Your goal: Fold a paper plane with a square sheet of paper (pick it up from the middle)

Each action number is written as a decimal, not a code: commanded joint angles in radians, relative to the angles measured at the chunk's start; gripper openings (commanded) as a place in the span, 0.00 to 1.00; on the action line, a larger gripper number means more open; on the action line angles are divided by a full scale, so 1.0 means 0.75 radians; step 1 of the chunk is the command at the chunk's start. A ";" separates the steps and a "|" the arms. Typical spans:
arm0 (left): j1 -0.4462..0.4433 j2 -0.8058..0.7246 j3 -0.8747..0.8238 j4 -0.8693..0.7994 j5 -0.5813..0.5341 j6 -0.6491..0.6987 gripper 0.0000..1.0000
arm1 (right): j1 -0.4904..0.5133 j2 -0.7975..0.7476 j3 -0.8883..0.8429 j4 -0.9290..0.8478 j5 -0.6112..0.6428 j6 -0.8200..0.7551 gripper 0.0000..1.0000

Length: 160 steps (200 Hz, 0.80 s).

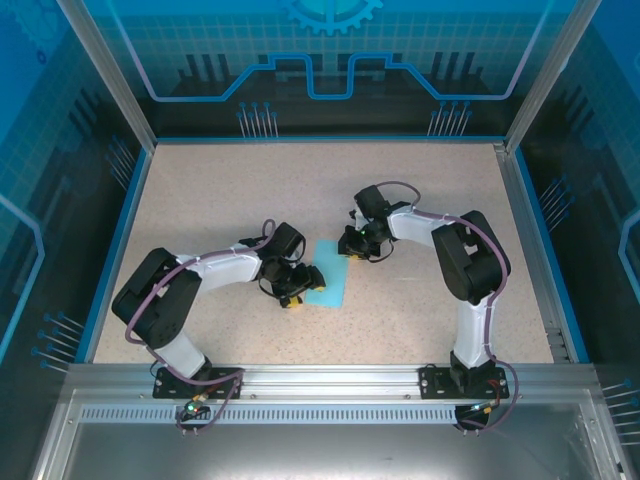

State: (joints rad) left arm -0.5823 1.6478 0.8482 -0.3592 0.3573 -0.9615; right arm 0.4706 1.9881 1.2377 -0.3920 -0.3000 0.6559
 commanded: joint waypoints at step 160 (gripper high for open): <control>-0.013 -0.037 0.027 0.132 0.134 0.054 0.54 | -0.020 0.098 -0.039 -0.051 0.052 0.013 0.23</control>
State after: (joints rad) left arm -0.5865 1.6577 0.8497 -0.2703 0.4282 -0.9455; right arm 0.4675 1.9907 1.2377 -0.3920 -0.3073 0.6559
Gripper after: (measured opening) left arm 0.548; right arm 0.229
